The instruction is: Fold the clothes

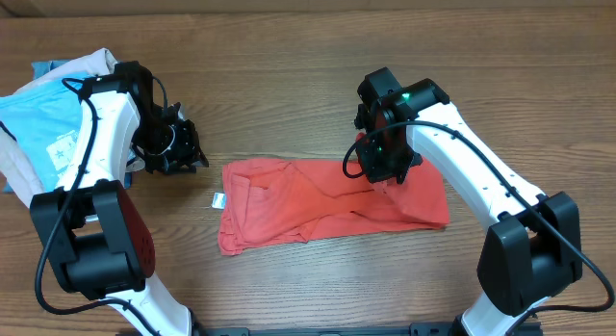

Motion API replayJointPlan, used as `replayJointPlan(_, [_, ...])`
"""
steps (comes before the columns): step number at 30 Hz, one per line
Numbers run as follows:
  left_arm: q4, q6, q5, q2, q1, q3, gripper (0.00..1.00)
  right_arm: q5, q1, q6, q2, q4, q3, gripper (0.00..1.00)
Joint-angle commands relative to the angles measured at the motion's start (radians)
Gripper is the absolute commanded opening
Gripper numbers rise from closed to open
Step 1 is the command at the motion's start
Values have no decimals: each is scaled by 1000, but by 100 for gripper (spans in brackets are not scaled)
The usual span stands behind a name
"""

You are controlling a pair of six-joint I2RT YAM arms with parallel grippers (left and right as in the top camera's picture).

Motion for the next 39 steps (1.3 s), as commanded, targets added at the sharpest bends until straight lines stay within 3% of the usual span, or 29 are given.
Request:
replayJointPlan(1, [-3, 9, 14, -23, -6, 18, 30, -18, 6, -1, -3, 4, -3, 4])
replayJointPlan(15, [-3, 9, 7, -23, -6, 18, 30, -40, 43, -8, -3, -6, -3, 4])
replayJointPlan(17, [-3, 9, 7, -23, -6, 18, 30, -42, 62, -36, -3, -13, -3, 13])
replayJointPlan(19, [-3, 9, 7, -23, -6, 18, 30, -43, 79, -39, -3, -14, -3, 36])
replayJointPlan(28, [-6, 8, 7, -23, -6, 18, 31, -16, 83, -38, -3, -6, -3, 40])
replayJointPlan(35, [-80, 11, 8, -23, -7, 18, 45, 45, 83, -29, -3, 21, -3, 39])
replayJointPlan(39, [-112, 74, 10, -23, -22, -1, 48, 127, 66, 60, -3, 26, 0, 39])
